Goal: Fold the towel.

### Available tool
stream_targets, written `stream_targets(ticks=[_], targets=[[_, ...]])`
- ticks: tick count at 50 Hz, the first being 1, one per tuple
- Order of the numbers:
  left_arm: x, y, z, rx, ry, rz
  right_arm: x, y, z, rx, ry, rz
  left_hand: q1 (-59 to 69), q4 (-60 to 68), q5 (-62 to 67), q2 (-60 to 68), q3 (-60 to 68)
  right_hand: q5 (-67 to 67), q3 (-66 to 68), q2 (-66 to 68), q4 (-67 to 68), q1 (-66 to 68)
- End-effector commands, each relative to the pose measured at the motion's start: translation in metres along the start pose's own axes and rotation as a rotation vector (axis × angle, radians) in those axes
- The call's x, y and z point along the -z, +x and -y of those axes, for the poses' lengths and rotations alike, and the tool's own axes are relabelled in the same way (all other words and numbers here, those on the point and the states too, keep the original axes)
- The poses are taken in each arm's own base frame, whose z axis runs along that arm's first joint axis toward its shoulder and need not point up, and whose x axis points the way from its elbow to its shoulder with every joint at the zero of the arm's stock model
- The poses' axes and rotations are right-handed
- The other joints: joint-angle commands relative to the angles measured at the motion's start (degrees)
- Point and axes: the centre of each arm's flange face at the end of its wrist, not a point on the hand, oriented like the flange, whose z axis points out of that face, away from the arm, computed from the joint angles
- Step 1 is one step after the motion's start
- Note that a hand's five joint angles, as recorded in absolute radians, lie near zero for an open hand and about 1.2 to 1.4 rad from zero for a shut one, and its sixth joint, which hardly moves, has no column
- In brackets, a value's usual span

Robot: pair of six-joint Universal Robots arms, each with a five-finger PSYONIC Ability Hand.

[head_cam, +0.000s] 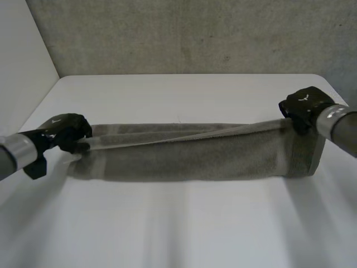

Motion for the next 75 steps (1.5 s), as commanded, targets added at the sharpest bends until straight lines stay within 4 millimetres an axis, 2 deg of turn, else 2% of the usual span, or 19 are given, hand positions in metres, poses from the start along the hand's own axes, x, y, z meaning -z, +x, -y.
stream_targets(ticks=[1, 8, 13, 15, 17, 18, 19, 20, 23, 30, 35, 38, 43, 46, 48, 53, 60, 67, 75], targets=[[-0.045, -0.012, -0.003, -0.012, 0.009, 0.049, -0.039, -0.013, -0.003, -0.024, 0.009, -0.056, 5.94, 1.86, 4.46, 2.71, 2.78, 2.68, 2.45, 3.20, 2.80, 3.18], [-0.075, -0.028, 0.009, 0.013, 0.076, 0.099, -0.073, -0.020, -0.012, -0.030, 0.032, -0.144, 5.94, 1.86, 4.46, 2.71, 2.78, 2.68, 2.45, 3.20, 2.80, 3.18], [-0.088, -0.021, 0.010, 0.012, 0.092, 0.097, -0.087, -0.023, -0.015, -0.031, 0.027, -0.174, 5.13, 1.05, 3.65, 1.90, 1.97, 2.68, 2.45, 3.20, 2.80, 3.18], [-0.092, -0.017, 0.010, 0.006, 0.096, 0.090, -0.091, -0.023, -0.013, -0.034, 0.039, -0.181, -1.44, -5.52, -2.91, -4.66, -4.60, 2.68, 2.45, 3.20, 2.80, 3.18], [-0.095, -0.013, 0.011, -0.001, 0.102, 0.085, -0.095, -0.024, -0.012, -0.034, 0.049, -0.184, -35.37, -39.46, -36.85, -38.60, -38.53, 0.39, 0.16, 0.91, 0.50, 0.89], [-0.095, -0.013, 0.011, -0.001, 0.103, 0.085, -0.098, -0.025, -0.011, -0.033, 0.058, -0.190, -35.58, -39.67, -37.06, -38.81, -38.74, -32.42, -32.65, -31.90, -32.31, -31.92], [-0.094, -0.013, 0.012, -0.001, 0.103, 0.093, -0.098, -0.025, -0.011, -0.033, 0.058, -0.190, -59.23, -63.32, -60.71, -62.46, -62.39, -32.75, -32.98, -32.23, -32.63, -32.25], [-0.094, -0.013, 0.012, -0.001, 0.103, 0.093, -0.101, -0.026, -0.010, -0.031, 0.063, -0.193, -59.47, -63.55, -60.94, -62.70, -62.63, -67.32, -67.55, -66.80, -67.20, -66.82], [-0.093, -0.013, 0.015, 0.009, 0.107, 0.117, -0.103, -0.026, -0.004, -0.032, 0.083, -0.198, -63.34, -67.42, -64.82, -66.57, -66.50, -67.32, -67.55, -66.80, -67.20, -66.82], [-0.076, -0.004, 0.034, 0.042, 0.137, 0.125, -0.080, -0.011, 0.028, -0.099, 0.158, -0.221, -63.34, -67.42, -64.82, -66.57, -66.50, -67.32, -67.55, -66.80, -67.20, -66.82], [-0.053, 0.004, 0.047, 0.029, 0.169, 0.131, -0.037, -0.002, 0.047, -0.190, 0.208, -0.161, -63.17, -67.26, -64.65, -66.40, -66.33, -67.32, -67.55, -66.80, -67.20, -66.82], [-0.039, 0.012, 0.052, -0.012, 0.209, 0.132, -0.026, -0.006, 0.047, -0.184, 0.205, -0.125, -62.33, -66.42, -63.81, -65.56, -65.49, -67.32, -67.55, -66.80, -67.20, -66.82], [-0.031, 0.016, 0.058, -0.100, 0.312, 0.142, 0.014, -0.033, 0.028, -0.163, 0.143, 0.007, -61.49, -65.58, -62.97, -64.72, -64.65, -67.32, -67.55, -66.80, -67.20, -66.82], [-0.032, 0.016, 0.055, -0.175, 0.349, 0.152, 0.021, -0.039, 0.021, -0.152, 0.125, 0.028, -61.49, -65.57, -62.97, -64.72, -64.65, -67.32, -67.55, -66.80, -67.20, -66.82], [-0.033, 0.015, 0.051, -0.218, 0.352, 0.161, 0.033, -0.053, 0.004, -0.126, 0.075, 0.072, -61.32, -65.41, -62.80, -64.55, -64.48, -67.32, -67.55, -66.80, -67.20, -66.82], [-0.040, 0.010, 0.033, -0.352, 0.308, 0.187, 0.040, -0.060, -0.020, -0.096, 0.031, 0.087, -61.15, -65.24, -62.63, -64.38, -64.31, -67.32, -67.55, -66.80, -67.20, -66.82], [-0.048, -0.004, 0.007, -0.410, 0.216, 0.215, 0.034, -0.048, -0.046, -0.106, 0.041, 0.010, -60.82, -64.90, -62.29, -64.05, -63.98, -63.20, -63.43, -62.68, -63.08, -62.70], [-0.037, 0.008, 0.005, -0.389, 0.178, 0.193, 0.014, -0.047, -0.076, -0.135, -0.011, 0.013, -60.82, -64.90, -62.29, -64.04, -63.98, -56.32, -56.55, -55.80, -56.21, -55.82], [-0.028, 0.016, 0.005, -0.372, 0.176, 0.182, -0.003, -0.051, -0.090, -0.143, -0.036, 0.026, -61.15, -65.24, -62.63, -64.38, -64.31, -47.23, -47.46, -46.71, -47.11, -46.73]])
